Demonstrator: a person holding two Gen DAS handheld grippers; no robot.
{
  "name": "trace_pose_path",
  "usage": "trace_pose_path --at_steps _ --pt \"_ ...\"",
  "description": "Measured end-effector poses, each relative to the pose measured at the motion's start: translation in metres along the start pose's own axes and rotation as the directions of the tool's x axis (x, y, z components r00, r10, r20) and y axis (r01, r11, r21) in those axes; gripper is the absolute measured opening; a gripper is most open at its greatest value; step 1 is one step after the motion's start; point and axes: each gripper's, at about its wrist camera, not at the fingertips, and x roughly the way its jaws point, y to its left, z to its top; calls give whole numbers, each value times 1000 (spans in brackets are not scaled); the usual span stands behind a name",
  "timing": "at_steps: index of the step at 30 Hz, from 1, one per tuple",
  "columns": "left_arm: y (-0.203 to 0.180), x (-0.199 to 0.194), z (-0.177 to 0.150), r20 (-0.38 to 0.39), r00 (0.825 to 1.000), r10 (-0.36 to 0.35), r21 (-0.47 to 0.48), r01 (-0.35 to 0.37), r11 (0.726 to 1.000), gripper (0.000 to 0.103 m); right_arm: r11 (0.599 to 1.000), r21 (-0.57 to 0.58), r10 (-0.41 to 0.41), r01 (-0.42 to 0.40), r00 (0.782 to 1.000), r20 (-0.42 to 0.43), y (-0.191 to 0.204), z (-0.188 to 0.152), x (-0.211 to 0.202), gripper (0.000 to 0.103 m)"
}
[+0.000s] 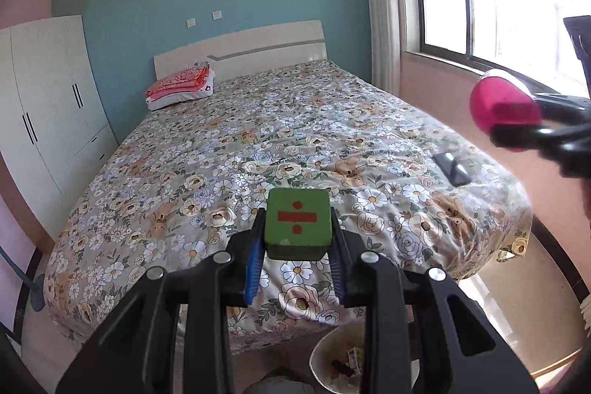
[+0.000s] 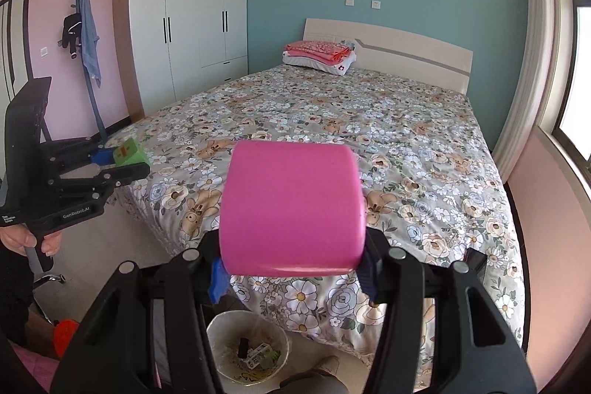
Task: Collect trash
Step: 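Lift the green cube and pink cup with both tools toward the wastebasket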
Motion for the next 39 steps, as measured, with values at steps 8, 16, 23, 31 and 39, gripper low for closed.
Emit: trace_pose_path --at_steps 8,16,23,31,39 --pt "-1 49 -55 -139 990 -16 -1 16 1000 33 999 14 40 -38 990 -138 8 -68 62 55" --pt "-5 115 -112 -312 949 -45 -16 42 999 33 998 28 68 -63 961 -270 17 -132 127 55" --pt "-18 160 -162 -434 894 -109 -58 92 994 33 994 60 111 -95 918 -381 27 -185 180 55" --pt "-33 198 -216 -551 822 -148 -84 122 989 33 986 108 163 -126 855 -493 40 -239 232 55" --pt "-48 231 -265 -645 747 -161 -88 137 987 33 979 159 199 -128 774 -602 52 -295 282 55"
